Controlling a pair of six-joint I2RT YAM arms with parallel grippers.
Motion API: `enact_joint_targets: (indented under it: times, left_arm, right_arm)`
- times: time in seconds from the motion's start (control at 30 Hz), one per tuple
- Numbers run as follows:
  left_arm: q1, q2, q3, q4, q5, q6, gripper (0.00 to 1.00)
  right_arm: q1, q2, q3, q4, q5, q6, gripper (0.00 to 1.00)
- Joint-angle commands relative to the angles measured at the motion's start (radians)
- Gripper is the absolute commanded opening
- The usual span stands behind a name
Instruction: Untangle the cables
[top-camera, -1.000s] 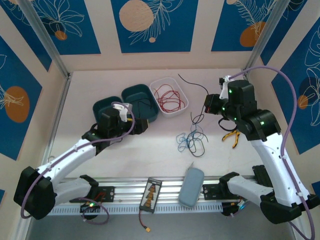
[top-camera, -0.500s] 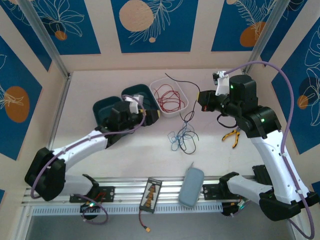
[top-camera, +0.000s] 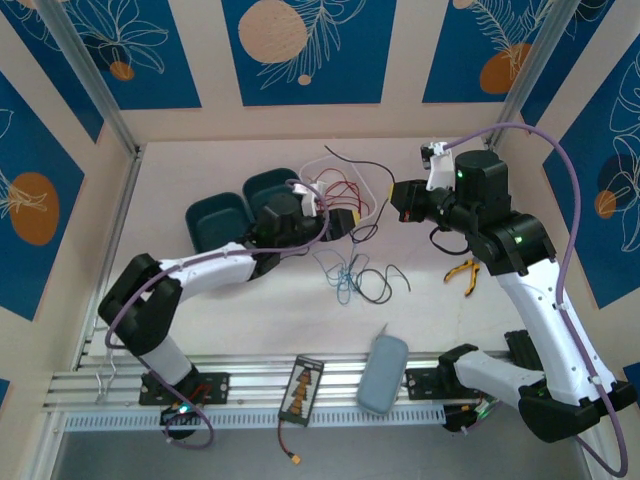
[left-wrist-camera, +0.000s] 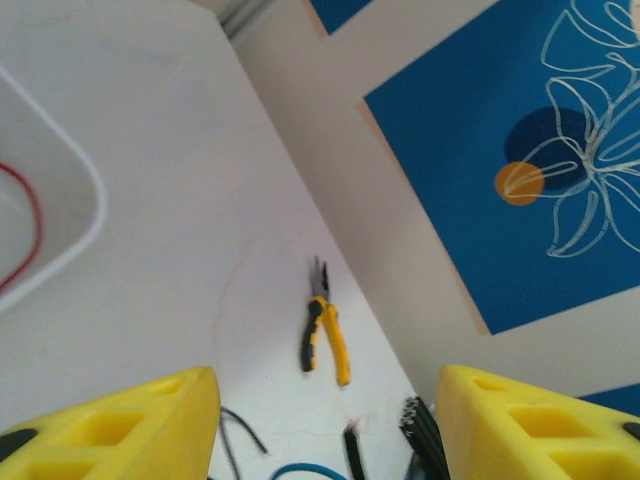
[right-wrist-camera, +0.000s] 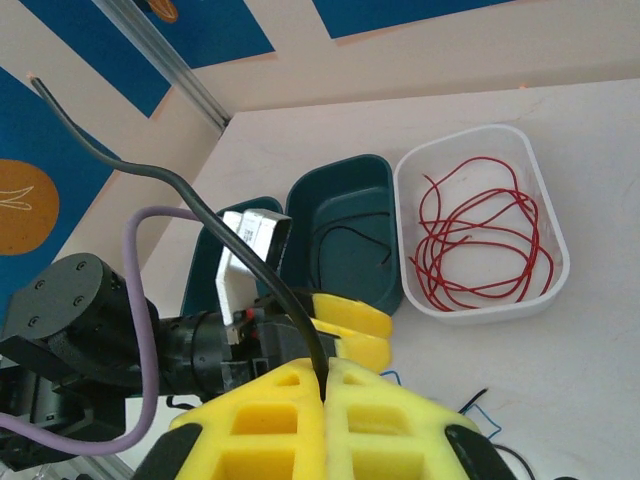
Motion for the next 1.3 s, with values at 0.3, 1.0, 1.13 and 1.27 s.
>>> enact_joint_targets:
  times: [0.3,1.0,1.13,1.27]
  left_arm:
    - [-0.013,0.038,0.030,0.085,0.068,-0.069,0.34]
    - [-0.001,-0.054,-0.008,-0.095,-0.042,0.018,0.43]
    - [-0.002,-0.023,0.002,-0.076,0.006,-0.028,0.49]
    - [-0.003,0.015,0.009,-0.049,0.051,-0.077,0.49]
  right_arm:
    - [0.000,-0.019,-0.035,0.018,0.013,-0.010,0.00]
    - [-0.060,-0.116,-0.160,0.003,0.046,0.035,0.00]
    - [-0.060,-0.104,-0.164,0.017,0.036,0.033,0.00]
    - [-0.061,-0.097,-0.167,0.031,0.027,0.033,0.00]
